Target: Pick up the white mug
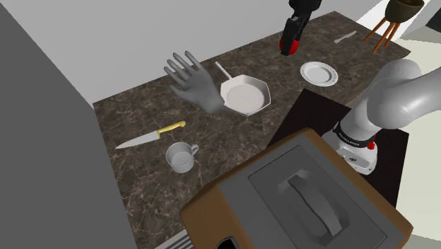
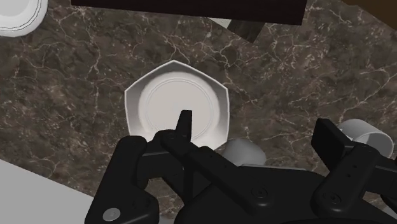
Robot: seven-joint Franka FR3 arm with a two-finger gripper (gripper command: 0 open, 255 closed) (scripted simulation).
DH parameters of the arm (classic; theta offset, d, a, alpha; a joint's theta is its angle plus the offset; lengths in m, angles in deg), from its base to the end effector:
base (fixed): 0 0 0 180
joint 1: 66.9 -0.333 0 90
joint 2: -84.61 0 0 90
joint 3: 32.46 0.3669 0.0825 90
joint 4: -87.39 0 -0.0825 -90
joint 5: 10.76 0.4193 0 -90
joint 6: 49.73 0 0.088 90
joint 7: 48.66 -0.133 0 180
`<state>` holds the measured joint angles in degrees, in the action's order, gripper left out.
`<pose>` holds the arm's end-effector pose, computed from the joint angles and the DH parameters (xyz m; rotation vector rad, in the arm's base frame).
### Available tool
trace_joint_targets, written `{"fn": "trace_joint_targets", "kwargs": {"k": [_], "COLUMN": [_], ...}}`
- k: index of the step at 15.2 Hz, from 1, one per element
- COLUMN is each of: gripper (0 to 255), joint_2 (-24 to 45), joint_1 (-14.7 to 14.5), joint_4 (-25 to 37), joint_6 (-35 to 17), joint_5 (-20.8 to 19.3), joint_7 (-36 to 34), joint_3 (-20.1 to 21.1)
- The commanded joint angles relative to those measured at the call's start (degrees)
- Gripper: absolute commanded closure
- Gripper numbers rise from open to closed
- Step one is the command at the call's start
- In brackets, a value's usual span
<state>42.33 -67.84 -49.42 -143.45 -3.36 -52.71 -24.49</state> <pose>0.3191 0.0774 0.5718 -3.1074 -0.0598 0.0338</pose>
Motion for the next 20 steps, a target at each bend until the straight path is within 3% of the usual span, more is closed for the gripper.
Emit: {"fn": "trace_joint_targets", "kwargs": {"k": [1, 12, 20], "gripper": [0, 0, 0], "joint_2": [2.1, 18.5, 35.7], "joint_1": [-0.6, -2.2, -2.0], "joint_4": [-0.5, 1.7, 9.0], "joint_6": [-2.9, -18.1, -27.1], "joint_5": [1.2, 3.5, -2.9], "joint_7": [-2.3, -15.1, -27.4], "joint_3": [2.3, 15.2, 23.6]}}
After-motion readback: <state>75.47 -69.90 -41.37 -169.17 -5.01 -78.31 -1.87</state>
